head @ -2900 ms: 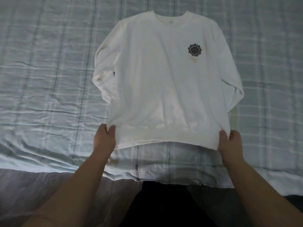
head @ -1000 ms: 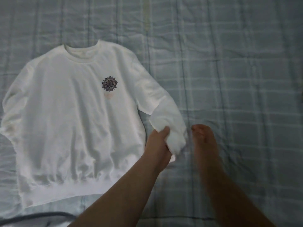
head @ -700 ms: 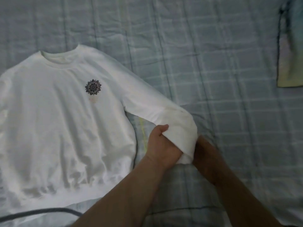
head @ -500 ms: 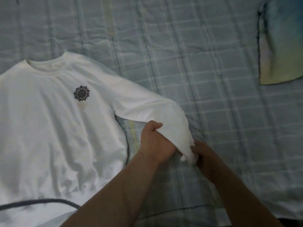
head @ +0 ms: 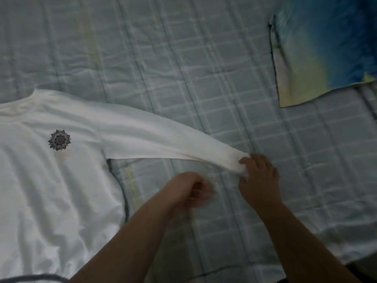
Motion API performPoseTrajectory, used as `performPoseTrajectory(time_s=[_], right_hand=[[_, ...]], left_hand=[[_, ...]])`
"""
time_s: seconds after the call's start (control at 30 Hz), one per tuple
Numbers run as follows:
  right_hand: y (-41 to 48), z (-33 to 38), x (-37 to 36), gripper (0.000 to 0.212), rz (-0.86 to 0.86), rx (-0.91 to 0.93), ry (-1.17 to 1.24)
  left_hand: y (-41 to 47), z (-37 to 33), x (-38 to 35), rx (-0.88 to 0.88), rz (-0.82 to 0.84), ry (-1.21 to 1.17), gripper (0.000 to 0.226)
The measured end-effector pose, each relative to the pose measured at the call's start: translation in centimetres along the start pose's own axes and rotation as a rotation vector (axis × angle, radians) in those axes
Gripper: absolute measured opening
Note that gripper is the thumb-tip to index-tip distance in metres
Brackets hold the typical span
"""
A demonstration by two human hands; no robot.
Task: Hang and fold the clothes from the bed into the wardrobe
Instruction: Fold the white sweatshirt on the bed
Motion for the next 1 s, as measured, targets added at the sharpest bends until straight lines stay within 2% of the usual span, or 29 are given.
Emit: performPoseTrajectory(time_s=[0.07,0.13,0.2,0.3,0.37,0.47,0.57,0.8,0.9,1.0], right_hand=[[0.1,-0.6,-0.8,0.055,-0.020,0.053,0.168],[0.6,-0.7,-0.6,0.045,-0.168,0.037,0.444],[1.3,-0.9,-0.1,0.036,-0.290,-0.155,0.612],[2.6,-2.0,-0.2,0.040,-0.208,-0.378,0.548],[3.4,-2.8,-0.5,0.039,-0.097,-0.394,0.507],[4.1,-3.3,-0.5,0.018,-0.071,-0.322,0.457],[4.0,-3.9,-0.2,0.014,-0.174,-0.305,0.552],[4.8,-4.5,1.3,0.015,-0.443,-0.377,1.005],[7.1,-4.4,1.3,0.019,-0.517,-0.289,0.813],[9.1,-4.7,-0.1,0.023,-0.441,-0.250,0.646]], left_hand=[[0.4,-0.9,1.1,-0.217,-0.253,0.211,0.030],[1.2,-2.8,2.1,-0.455,-0.482,0.475,0.024],[2.0,-4.8,2.5,-0.670,-0.575,0.775,0.025],[4.1,-8.1,2.7,-0.903,-0.610,1.199,0.042],[5.6,-10.0,2.9,-0.874,-0.581,1.412,0.047],[7.6,-11.8,3.2,-0.663,-0.518,1.663,0.044],[7.8,-12.9,3.5,-0.651,-0.546,1.710,0.026],[6.6,-16.4,3.7,-0.881,-0.577,1.342,0.012],[8.1,-17.0,2.5,-0.801,-0.571,1.381,0.013],[9.9,-15.3,1.8,-0.710,-0.600,1.471,0.020]])
Point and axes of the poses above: each hand's wrist, its own y-axis towards the middle knuckle, its own x-axis out of the back of the hand, z = x × y, the point moved 1 cm from there along y, towards the middle knuckle, and after that the axes turned 4 degrees about y, right-handed, at the moved point
